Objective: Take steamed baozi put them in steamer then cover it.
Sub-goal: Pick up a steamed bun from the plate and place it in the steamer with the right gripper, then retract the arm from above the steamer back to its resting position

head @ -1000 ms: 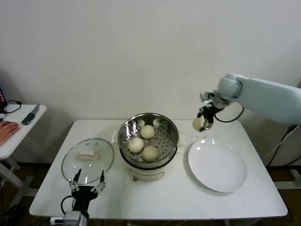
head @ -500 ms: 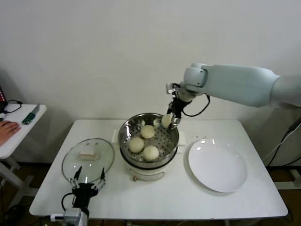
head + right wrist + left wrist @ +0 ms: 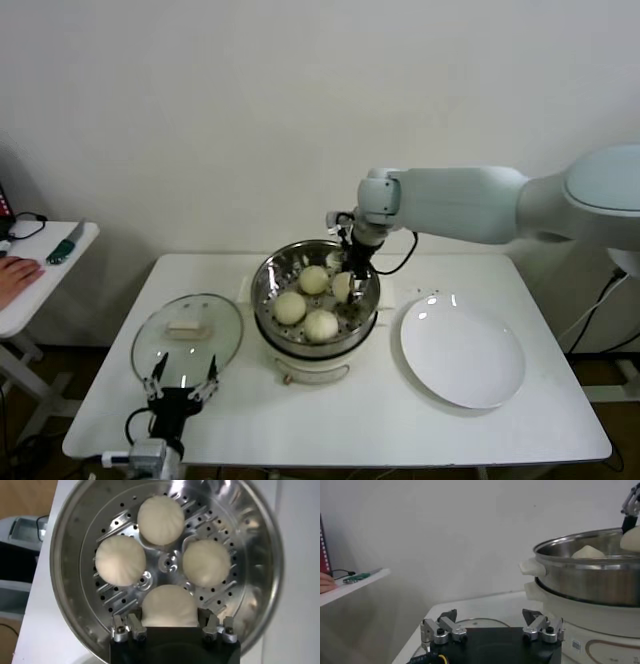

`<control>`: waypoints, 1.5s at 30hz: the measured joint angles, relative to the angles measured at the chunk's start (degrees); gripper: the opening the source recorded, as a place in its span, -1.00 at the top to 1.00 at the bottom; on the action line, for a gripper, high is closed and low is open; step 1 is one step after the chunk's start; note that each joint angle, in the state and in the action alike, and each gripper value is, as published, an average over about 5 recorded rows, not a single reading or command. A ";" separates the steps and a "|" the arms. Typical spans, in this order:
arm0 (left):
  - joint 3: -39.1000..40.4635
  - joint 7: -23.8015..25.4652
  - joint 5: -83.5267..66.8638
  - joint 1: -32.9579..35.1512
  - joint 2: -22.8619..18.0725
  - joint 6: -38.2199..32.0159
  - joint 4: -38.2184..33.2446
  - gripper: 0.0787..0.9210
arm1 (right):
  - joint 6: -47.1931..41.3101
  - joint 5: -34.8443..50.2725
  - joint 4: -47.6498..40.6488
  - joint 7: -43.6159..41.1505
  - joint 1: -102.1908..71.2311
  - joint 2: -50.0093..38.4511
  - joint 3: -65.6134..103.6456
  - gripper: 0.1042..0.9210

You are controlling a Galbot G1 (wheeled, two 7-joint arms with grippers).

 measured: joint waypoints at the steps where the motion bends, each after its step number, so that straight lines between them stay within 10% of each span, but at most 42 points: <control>1: -0.03 0.00 -0.04 -0.07 0.02 0.00 0.08 -0.77 | 0.01 -0.22 -0.13 0.03 -0.26 0.15 -0.08 -0.47; 25: -0.57 -0.10 -0.16 -0.45 0.60 -0.12 0.81 -0.77 | 0.89 -0.46 0.80 -1.20 1.56 -2.78 2.55 -0.76; 45: -2.01 0.00 0.33 -1.47 1.30 -2.17 1.03 -0.77 | 12.42 -6.01 9.01 9.71 -8.99 -25.32 26.62 -0.76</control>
